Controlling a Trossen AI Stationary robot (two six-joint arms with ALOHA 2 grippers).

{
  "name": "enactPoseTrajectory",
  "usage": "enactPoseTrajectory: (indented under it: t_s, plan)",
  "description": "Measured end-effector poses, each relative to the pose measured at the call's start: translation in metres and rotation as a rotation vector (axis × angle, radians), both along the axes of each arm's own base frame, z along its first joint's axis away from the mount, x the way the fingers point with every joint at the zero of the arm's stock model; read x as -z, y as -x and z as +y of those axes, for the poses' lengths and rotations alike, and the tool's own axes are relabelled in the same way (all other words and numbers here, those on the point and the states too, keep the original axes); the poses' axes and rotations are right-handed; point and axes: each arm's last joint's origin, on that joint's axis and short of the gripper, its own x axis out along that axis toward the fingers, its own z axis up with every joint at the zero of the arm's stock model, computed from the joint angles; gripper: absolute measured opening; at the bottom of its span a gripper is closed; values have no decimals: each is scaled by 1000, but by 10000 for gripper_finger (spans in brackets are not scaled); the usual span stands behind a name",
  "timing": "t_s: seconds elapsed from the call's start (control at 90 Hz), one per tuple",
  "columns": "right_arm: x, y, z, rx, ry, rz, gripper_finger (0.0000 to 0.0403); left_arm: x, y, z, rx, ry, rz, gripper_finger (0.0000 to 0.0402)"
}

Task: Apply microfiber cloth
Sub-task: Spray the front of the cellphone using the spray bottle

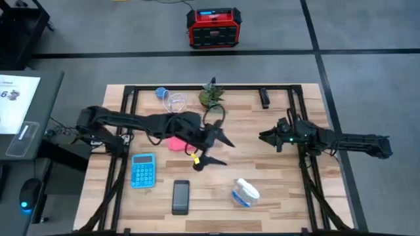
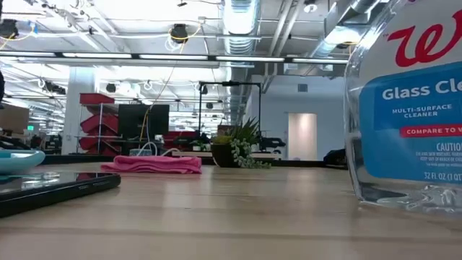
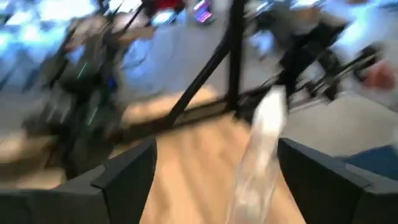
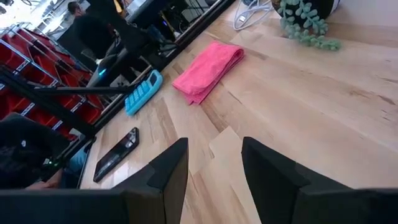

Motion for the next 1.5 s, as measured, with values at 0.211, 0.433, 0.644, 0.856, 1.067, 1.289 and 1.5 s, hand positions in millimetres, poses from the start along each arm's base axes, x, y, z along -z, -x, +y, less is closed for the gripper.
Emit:
enactPoseTrajectory:
  t_s: [0.211,0.433,0.644,0.856,1.067,1.289,1.5]
  plan:
    - [0,0,0,0,0,0,139,46,56,8,-187,116,-69,305]
    - [-2,-1,-1,41,-9,-31,139,90,99,8,-342,187,-159,305]
    - [-35,-6,-1,54,40,-363,139,103,113,6,-415,173,-137,305]
    - [-63,-34,1,-8,257,-331,139,95,118,7,-419,160,-174,305]
    - [-73,-104,-7,-60,389,-86,139,81,132,10,-458,148,-213,305]
    - [-67,-190,-15,-177,501,46,139,75,151,9,-533,150,-180,305]
    - [-52,-259,-23,-213,493,150,140,71,169,3,-625,134,-170,305]
